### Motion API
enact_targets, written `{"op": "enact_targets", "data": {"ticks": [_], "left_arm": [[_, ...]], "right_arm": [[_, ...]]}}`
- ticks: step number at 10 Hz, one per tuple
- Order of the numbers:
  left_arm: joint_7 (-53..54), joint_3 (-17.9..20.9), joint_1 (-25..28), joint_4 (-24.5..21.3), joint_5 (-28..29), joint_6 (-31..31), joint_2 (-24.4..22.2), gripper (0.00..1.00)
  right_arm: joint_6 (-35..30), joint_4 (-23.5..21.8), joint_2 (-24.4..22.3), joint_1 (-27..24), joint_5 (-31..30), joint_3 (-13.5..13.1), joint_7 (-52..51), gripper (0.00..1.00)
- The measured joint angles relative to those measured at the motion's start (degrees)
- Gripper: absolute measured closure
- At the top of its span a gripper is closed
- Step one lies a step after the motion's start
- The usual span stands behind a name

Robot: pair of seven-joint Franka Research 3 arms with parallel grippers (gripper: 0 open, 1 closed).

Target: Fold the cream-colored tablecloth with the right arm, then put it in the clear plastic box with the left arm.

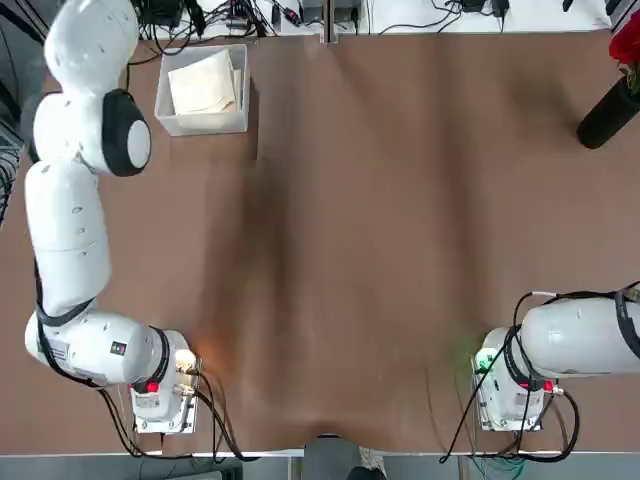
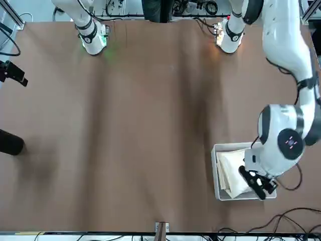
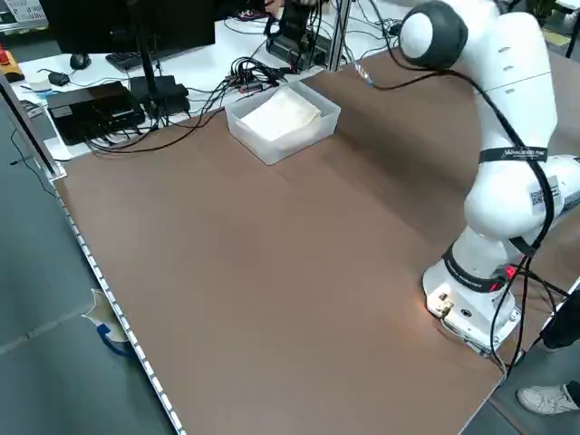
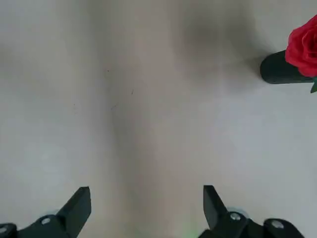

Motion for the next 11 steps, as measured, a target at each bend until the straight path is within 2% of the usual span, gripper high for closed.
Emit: {"op": "enact_targets", "data": {"ticks": [4, 7, 11], "left_arm": [[-7.5, -2.5, 1.6, -11.7, -2.4, -1.3, -17.2, 0.0], [-27.3, -3.3, 3.1, -18.0, -4.6, -6.7, -25.5, 0.0], [-37.8, -3.8, 5.7, -36.1, -10.0, -7.4, -40.5, 0.0]], "right_arm": [[0.0, 0.0, 0.1, 0.0, 0.0, 0.1, 0.0, 0.0], [0.3, 0.6, 0.0, 0.0, 0.1, 0.1, 0.0, 0.0], [0.3, 1.4, 0.0, 0.0, 0.3, 0.2, -0.1, 0.0]]}}
